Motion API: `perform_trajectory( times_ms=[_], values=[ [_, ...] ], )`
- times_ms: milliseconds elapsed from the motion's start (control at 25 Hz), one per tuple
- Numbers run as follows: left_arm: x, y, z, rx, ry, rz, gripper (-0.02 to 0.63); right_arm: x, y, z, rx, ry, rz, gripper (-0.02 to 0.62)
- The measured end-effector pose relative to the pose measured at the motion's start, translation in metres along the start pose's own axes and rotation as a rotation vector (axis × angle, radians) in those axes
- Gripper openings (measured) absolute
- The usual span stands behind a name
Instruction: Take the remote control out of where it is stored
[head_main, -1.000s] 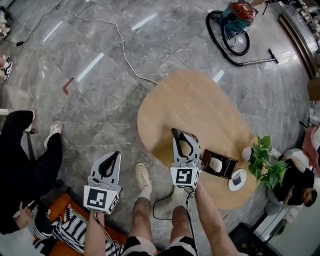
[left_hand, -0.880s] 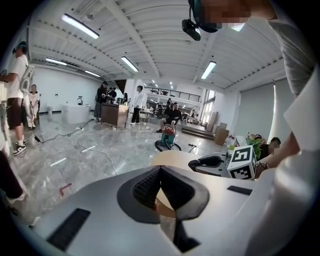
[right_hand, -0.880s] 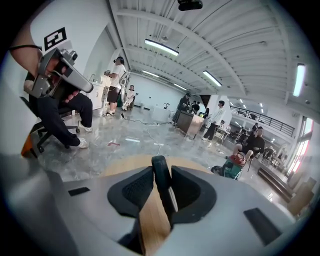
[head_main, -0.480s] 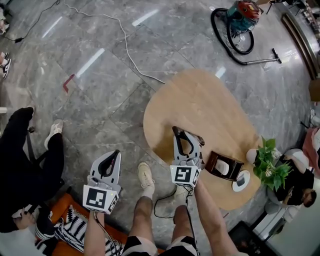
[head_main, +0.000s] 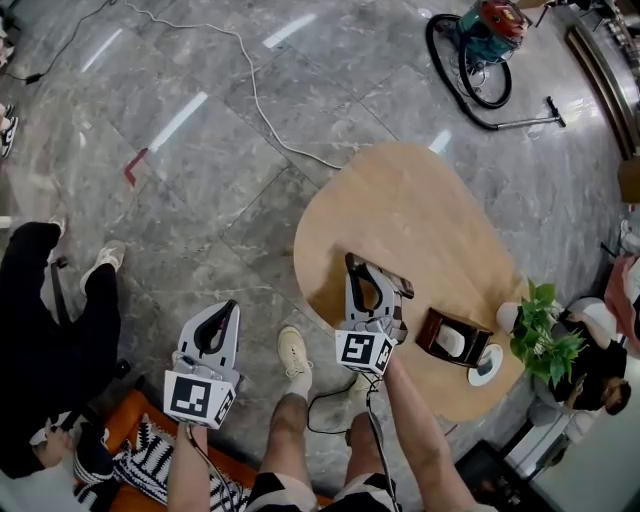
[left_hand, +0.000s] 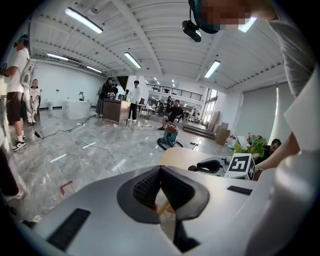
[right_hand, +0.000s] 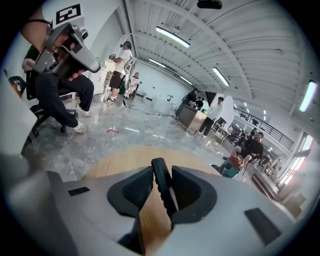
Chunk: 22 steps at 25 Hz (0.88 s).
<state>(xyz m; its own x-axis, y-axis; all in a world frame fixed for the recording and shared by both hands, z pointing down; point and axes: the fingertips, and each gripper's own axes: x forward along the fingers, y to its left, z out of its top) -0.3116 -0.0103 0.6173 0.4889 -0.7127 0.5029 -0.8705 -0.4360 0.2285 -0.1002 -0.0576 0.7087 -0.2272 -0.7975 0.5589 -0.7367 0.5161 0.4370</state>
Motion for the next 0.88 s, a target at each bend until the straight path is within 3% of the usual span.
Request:
perform_trajectory(
  times_ms=[880],
  values=[
    [-0.015,0.017,-0.02,-0.022,0.026,0.04,0.005,0.015,0.029,-0.029,-0.043,0.063,0.008,0.132]
  ],
)
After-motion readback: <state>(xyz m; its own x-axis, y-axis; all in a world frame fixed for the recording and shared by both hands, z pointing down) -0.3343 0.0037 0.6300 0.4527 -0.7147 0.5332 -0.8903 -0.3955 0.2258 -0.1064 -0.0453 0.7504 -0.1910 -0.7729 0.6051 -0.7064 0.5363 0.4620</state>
